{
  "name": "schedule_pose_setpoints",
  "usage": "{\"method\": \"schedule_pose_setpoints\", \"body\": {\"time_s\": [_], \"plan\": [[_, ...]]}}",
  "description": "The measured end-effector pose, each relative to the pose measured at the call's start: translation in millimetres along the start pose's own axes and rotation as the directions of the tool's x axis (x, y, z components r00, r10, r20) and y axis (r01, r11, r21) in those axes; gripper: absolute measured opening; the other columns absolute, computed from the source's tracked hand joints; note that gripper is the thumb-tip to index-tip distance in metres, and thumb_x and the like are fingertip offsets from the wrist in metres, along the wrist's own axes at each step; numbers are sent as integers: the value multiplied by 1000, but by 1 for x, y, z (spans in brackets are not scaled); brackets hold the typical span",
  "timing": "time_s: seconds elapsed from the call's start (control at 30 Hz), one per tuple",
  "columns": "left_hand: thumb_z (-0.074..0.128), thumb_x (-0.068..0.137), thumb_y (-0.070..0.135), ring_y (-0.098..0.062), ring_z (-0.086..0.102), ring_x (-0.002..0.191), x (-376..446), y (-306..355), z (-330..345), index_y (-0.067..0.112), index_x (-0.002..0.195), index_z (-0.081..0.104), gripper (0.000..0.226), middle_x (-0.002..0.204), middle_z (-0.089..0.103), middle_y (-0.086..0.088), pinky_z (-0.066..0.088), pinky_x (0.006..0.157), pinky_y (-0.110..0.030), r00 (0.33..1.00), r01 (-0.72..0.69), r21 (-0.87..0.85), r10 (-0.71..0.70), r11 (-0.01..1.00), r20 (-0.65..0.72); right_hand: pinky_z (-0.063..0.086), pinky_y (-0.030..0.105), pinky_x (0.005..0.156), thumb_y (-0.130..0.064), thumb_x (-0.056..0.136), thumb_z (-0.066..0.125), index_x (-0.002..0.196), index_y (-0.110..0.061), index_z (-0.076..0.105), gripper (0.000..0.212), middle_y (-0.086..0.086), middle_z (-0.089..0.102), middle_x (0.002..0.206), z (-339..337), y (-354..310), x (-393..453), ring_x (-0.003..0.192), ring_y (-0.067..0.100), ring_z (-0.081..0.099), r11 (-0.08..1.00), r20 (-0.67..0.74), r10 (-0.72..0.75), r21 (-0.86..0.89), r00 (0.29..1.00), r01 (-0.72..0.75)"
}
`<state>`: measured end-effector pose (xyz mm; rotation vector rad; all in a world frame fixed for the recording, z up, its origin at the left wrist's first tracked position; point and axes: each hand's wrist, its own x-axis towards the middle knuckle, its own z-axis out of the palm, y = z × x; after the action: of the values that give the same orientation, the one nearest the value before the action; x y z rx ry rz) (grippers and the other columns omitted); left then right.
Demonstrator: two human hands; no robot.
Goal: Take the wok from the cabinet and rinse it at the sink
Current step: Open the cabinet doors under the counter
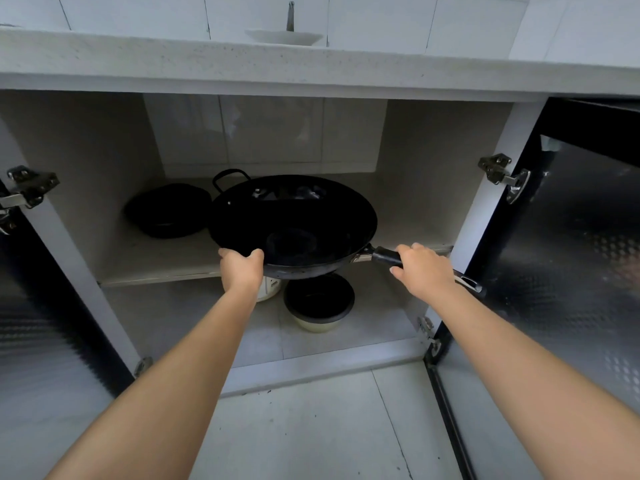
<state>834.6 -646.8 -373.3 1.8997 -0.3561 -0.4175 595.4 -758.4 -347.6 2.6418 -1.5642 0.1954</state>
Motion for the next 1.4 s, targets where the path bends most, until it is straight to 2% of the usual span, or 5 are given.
{"method": "schedule_pose_setpoints", "body": {"time_s": [0.33, 0.73, 0.9, 1.3, 1.4], "plan": [[53, 86, 8, -30, 56, 112, 3, -8, 1, 3, 143, 30, 61, 130, 54, -15, 47, 86, -33, 1000, -6, -117, 3, 993, -22, 38, 33, 69, -28, 95, 54, 64, -14, 31, 40, 4, 45, 73, -4, -13, 18, 80, 29, 49, 997, 242, 21, 64, 970, -37], [53, 84, 0, -21, 57, 102, 3, -14, -1, 13, 132, 48, 50, 116, 61, -5, 45, 89, -28, 999, -26, -323, 14, 946, -40, 42, 24, 61, -31, 86, 59, 103, -13, 57, 25, -1, 67, 74, 11, -18, 19, 61, 14, 63, 965, 310, 113, 193, 944, -179], [52, 85, -2, -23, 59, 109, 1, -14, -1, 17, 136, 46, 55, 120, 62, -7, 46, 101, -35, 1000, -15, -395, 9, 918, -17, 41, 29, 66, -28, 85, 60, 107, -9, 59, 29, 8, 65, 89, 13, -20, 16, 85, 28, 63, 963, 253, 157, 174, 955, -205], [49, 87, -6, -13, 56, 101, -10, 6, -13, 22, 144, 36, 65, 113, 59, -1, 40, 94, -17, 986, 158, -493, -161, 855, 37, 40, 29, 60, -30, 86, 60, 84, -9, 57, 21, 6, 61, 78, 10, -23, 5, 75, 29, 59, 964, 214, 201, 132, 956, -232], [46, 88, -8, -8, 52, 77, -26, 14, -17, 20, 145, 35, 64, 93, 57, 4, 41, 61, 0, 977, 202, -470, -211, 859, 35, 40, 30, 60, -32, 88, 60, 84, -10, 55, 23, 8, 62, 81, 1, -20, -7, 77, 31, 60, 968, 228, 197, 111, 953, -227]]}}
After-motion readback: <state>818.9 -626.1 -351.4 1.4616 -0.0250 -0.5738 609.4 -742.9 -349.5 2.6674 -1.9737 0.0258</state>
